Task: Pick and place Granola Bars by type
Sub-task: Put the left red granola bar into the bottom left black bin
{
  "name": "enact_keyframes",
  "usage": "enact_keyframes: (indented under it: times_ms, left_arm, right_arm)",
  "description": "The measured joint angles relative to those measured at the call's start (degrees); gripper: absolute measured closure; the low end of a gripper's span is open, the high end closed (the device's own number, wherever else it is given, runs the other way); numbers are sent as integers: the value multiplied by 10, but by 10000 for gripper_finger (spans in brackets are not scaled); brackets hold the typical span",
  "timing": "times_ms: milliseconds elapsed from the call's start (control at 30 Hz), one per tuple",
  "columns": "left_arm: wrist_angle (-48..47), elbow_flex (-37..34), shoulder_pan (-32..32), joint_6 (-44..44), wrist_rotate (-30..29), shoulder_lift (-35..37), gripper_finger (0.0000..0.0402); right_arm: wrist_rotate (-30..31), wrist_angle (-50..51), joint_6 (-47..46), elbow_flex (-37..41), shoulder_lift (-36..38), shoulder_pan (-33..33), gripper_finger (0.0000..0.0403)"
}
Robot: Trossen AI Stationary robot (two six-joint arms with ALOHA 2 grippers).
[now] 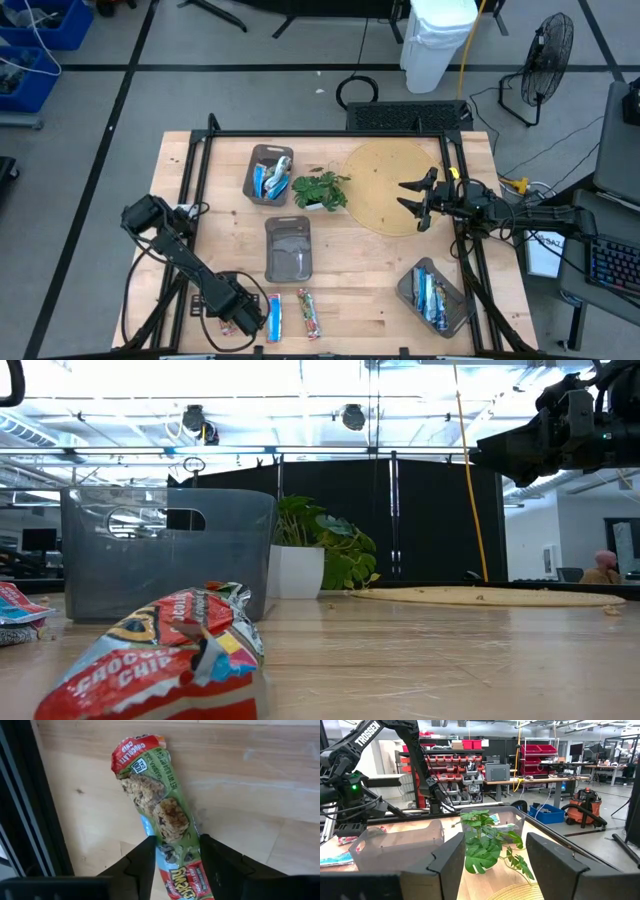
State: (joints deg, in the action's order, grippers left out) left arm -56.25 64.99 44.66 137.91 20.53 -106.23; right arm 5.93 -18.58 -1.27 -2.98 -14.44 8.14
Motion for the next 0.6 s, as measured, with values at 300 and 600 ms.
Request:
enact_keyframes:
  times_ms: [300, 600]
  left_arm:
    - [6, 0, 0, -12, -13, 0, 299]
    - [8, 0, 0, -33, -40, 1, 390]
  right_arm:
    - [0, 0, 0, 0, 0, 0, 202]
    - [0, 0, 0, 0, 0, 0, 202]
